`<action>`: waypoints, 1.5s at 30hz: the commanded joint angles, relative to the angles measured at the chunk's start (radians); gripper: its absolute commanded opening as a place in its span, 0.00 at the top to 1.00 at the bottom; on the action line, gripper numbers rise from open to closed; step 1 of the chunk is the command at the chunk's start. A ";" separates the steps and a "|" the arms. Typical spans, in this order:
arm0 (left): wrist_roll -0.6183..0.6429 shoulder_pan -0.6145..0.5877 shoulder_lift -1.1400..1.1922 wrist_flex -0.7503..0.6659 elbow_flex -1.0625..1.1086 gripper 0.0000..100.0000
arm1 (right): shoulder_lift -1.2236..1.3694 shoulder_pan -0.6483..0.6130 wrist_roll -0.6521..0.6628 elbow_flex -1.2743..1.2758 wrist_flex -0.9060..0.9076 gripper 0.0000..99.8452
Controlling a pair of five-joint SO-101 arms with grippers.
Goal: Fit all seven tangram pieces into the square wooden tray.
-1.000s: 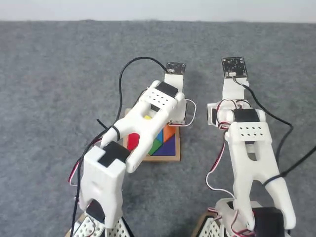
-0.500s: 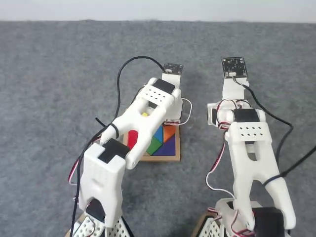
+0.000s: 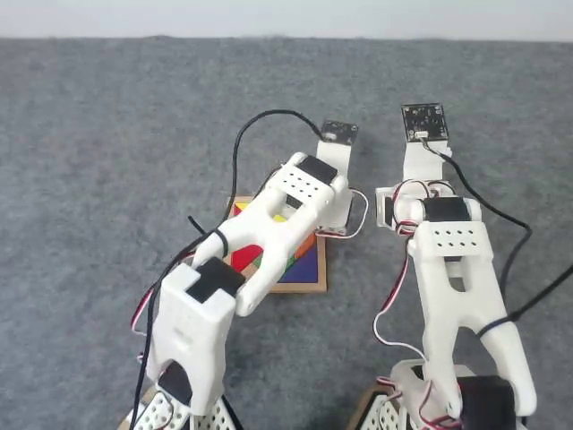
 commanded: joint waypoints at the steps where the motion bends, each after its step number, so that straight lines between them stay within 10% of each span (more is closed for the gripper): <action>1: 0.020 -0.046 0.008 0.008 -0.007 0.99 | -0.048 0.012 -0.003 -0.003 -0.002 0.91; 12: 0.014 -0.021 -0.161 0.048 0.024 0.99 | -0.047 0.012 -0.003 -0.003 -0.002 0.91; 27: -0.130 -0.031 -0.824 -0.341 0.651 0.99 | -0.045 0.012 -0.003 -0.003 -0.004 0.91; 45: -0.545 -0.667 -1.583 -0.460 1.325 0.99 | -0.400 -0.151 0.141 0.344 -0.196 0.91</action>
